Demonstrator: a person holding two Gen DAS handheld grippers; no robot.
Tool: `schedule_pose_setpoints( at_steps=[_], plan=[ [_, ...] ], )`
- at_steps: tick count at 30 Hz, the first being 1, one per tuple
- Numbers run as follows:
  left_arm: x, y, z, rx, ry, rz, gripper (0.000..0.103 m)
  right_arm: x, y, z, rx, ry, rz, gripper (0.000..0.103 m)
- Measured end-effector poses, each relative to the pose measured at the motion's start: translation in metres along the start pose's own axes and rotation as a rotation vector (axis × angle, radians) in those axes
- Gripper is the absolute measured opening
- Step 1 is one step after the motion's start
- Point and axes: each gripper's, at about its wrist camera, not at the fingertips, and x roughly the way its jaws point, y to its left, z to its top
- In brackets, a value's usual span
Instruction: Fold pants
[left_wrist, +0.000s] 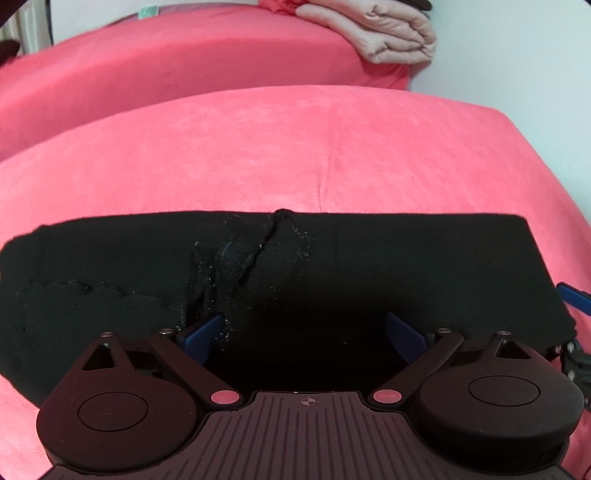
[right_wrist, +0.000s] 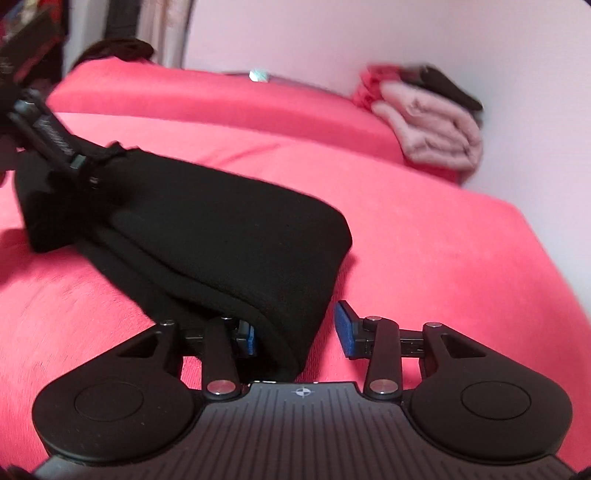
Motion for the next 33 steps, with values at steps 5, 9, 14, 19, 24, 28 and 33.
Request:
schedule_pose_setpoints(
  at_steps=[5, 9, 14, 19, 24, 28, 33],
  plan=[
    [-0.001, 0.004, 0.002, 0.014, 0.013, -0.017, 0.103, -0.020, -0.014, 0.000, -0.053, 0.004, 0.056, 0.076],
    [-0.001, 0.004, 0.004, 0.006, 0.014, -0.016, 0.103, -0.038, -0.033, -0.002, -0.015, 0.010, 0.109, 0.076],
    [-0.007, 0.006, 0.002, -0.023, 0.007, -0.017, 0.103, -0.050, -0.030, 0.016, 0.076, -0.074, 0.169, 0.079],
    [-0.029, 0.023, -0.003, -0.117, -0.028, 0.020, 0.103, -0.026, -0.004, 0.050, -0.006, -0.132, 0.261, 0.079],
    [-0.054, 0.061, -0.023, -0.255, -0.073, 0.089, 0.103, 0.002, 0.018, 0.093, -0.088, -0.148, 0.401, 0.079],
    [-0.070, 0.101, -0.044, -0.414, -0.091, 0.151, 0.103, 0.041, 0.032, 0.140, -0.087, -0.066, 0.582, 0.080],
    [-0.077, 0.152, -0.061, -0.617, -0.120, 0.184, 0.103, 0.101, 0.073, 0.201, -0.132, 0.081, 0.771, 0.081]
  ],
)
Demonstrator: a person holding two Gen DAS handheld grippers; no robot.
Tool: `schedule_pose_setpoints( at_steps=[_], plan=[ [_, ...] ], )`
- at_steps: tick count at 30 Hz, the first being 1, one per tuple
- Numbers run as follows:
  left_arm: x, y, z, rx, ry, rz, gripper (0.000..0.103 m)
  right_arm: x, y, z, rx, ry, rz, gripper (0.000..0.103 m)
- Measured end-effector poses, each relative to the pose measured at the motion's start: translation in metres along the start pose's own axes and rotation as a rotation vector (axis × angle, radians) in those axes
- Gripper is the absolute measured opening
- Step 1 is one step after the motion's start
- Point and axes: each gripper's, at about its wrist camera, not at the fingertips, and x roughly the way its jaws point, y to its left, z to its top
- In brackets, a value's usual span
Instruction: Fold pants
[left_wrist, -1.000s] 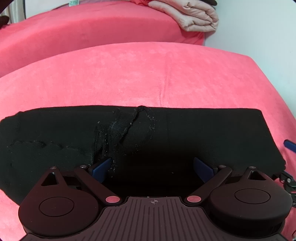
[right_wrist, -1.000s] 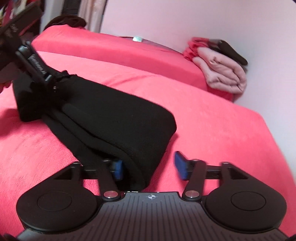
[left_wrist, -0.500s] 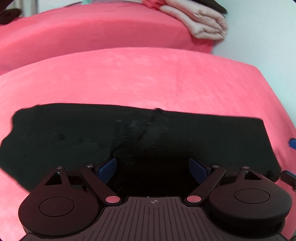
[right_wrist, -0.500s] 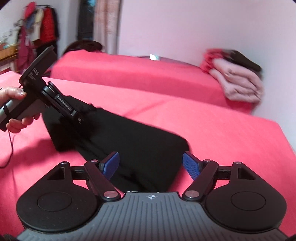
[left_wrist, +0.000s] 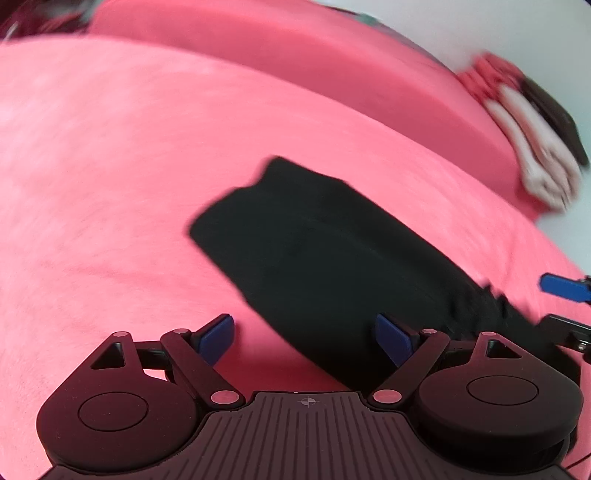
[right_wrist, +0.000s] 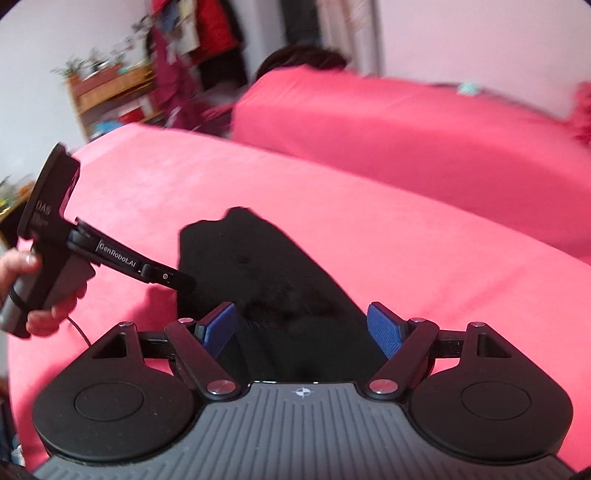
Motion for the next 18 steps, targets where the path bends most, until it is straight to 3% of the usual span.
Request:
schedule_pose_setpoints(
  at_steps=[4, 8, 15, 18],
  plan=[
    [0.016, 0.018, 0.015, -0.080, 0.002, 0.007, 0.103, 0.059, 0.001, 0.049, 0.001, 0.076, 0.101, 0.081],
    [0.027, 0.024, 0.028, -0.126, 0.006, -0.007, 0.103, 0.116, 0.007, 0.087, 0.009, 0.132, 0.143, 0.080],
    [0.034, 0.022, 0.032, -0.126, 0.018, 0.010, 0.103, 0.187, 0.010, 0.105, 0.016, 0.256, 0.161, 0.074],
    [0.038, 0.018, 0.035, -0.128, 0.027, 0.034, 0.103, 0.202, 0.013, 0.103, 0.010, 0.278, 0.142, 0.078]
  ],
)
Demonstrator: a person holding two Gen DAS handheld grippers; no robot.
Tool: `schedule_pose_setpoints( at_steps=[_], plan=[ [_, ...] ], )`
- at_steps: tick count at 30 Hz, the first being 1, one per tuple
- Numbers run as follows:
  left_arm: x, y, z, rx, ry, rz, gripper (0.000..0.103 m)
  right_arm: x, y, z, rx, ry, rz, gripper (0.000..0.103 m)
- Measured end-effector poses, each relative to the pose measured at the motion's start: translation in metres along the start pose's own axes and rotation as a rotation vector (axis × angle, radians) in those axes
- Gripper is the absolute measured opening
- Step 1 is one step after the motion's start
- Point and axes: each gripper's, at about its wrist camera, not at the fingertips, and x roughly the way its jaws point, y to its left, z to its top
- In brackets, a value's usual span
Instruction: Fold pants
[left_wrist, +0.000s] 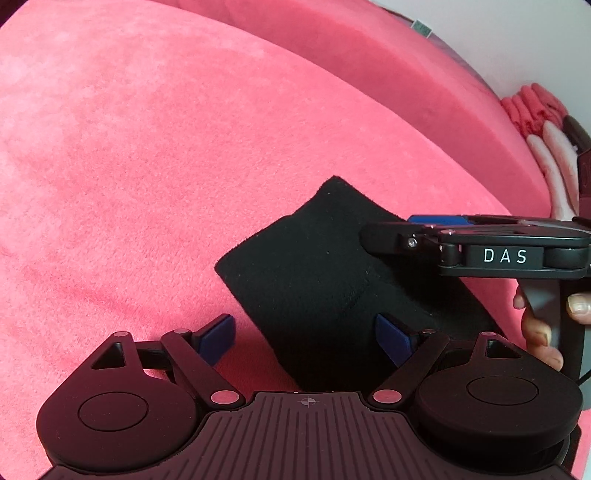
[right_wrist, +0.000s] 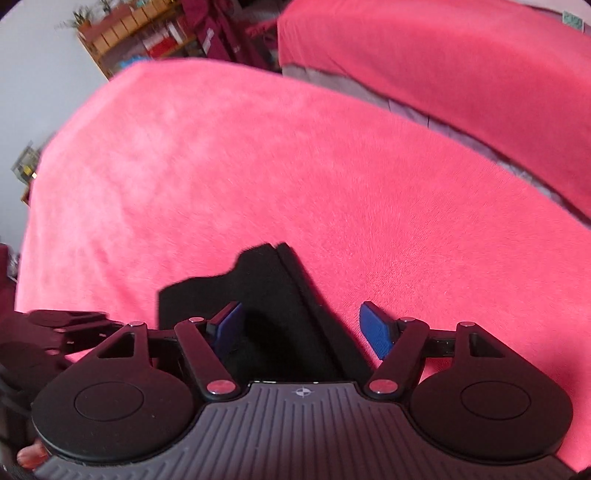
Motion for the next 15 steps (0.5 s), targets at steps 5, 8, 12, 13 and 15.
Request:
schedule_pose_setpoints(
  at_steps=[5, 8, 12, 13, 15],
  plan=[
    [-0.001, -0.004, 0.004, 0.013, -0.015, 0.020, 0.103, -0.005, 0.005, -0.004, -0.007, -0.001, -0.008, 0.051],
    [-0.002, -0.004, 0.007, 0.015, -0.008, 0.016, 0.103, -0.006, 0.006, -0.005, 0.026, 0.015, -0.015, 0.035],
    [-0.008, 0.005, 0.008, 0.019, -0.005, 0.000, 0.103, -0.007, 0.014, -0.006, 0.033, 0.004, -0.071, 0.024],
    [-0.009, 0.006, 0.009, 0.024, -0.004, -0.003, 0.102, -0.009, 0.015, -0.005, 0.038, 0.004, -0.080, 0.021],
    [-0.014, 0.005, 0.009, 0.029, -0.005, -0.007, 0.101, -0.012, 0.020, -0.004, 0.040, 0.002, -0.093, 0.020]
  ],
)
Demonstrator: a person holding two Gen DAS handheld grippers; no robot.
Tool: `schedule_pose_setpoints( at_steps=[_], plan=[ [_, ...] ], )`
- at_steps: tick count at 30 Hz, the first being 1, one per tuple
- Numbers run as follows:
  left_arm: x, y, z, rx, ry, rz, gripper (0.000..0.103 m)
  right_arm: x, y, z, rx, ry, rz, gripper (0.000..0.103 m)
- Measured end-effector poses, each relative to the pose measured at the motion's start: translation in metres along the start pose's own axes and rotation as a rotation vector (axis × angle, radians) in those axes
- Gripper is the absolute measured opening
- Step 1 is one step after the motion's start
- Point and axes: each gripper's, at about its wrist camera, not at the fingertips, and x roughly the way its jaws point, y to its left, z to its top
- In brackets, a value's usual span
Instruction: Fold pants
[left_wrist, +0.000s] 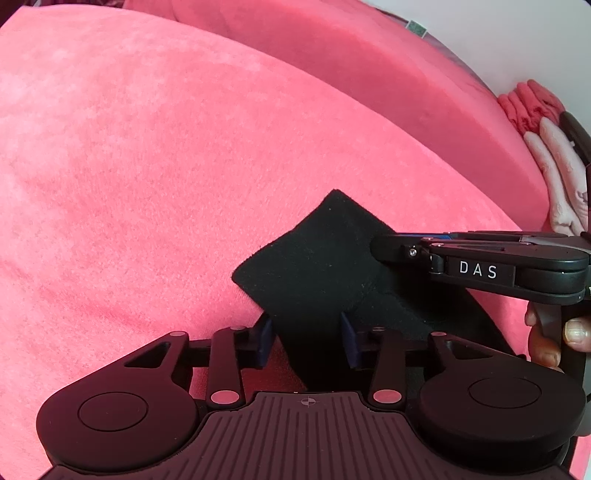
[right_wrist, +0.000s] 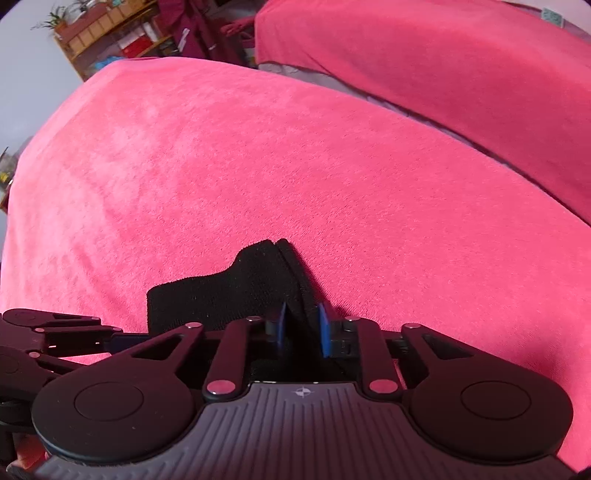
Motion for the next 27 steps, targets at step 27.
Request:
schedule_pose_setpoints(
  at_steps=[27],
  plan=[
    [-0.101, -0.080, -0.033, 0.194, -0.218, 0.042, 0.078, -0.141, 0.002, -0.038, 0.024, -0.236, 0.055, 0.017]
  ],
)
